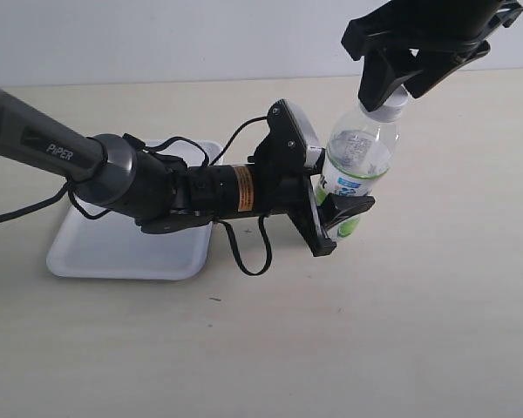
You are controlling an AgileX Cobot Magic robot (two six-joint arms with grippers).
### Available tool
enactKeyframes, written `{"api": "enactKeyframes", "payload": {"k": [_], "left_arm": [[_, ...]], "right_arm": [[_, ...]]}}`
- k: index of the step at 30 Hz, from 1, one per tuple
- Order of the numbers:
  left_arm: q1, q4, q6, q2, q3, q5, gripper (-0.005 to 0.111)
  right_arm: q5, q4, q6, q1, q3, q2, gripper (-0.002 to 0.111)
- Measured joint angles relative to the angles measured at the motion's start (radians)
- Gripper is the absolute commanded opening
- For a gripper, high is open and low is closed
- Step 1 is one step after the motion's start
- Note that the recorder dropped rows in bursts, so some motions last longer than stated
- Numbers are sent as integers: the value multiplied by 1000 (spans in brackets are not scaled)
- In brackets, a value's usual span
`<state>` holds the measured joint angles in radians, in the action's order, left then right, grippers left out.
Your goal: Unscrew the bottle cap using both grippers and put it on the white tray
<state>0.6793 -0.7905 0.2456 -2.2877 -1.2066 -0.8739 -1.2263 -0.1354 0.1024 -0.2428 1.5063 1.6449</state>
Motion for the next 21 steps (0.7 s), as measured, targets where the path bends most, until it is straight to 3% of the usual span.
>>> {"api": "enactKeyframes", "payload": {"k": [21], "left_arm": [[0, 0, 0, 0, 0, 0, 0]], "right_arm": [[0, -16, 0, 0, 0, 30, 54]]}}
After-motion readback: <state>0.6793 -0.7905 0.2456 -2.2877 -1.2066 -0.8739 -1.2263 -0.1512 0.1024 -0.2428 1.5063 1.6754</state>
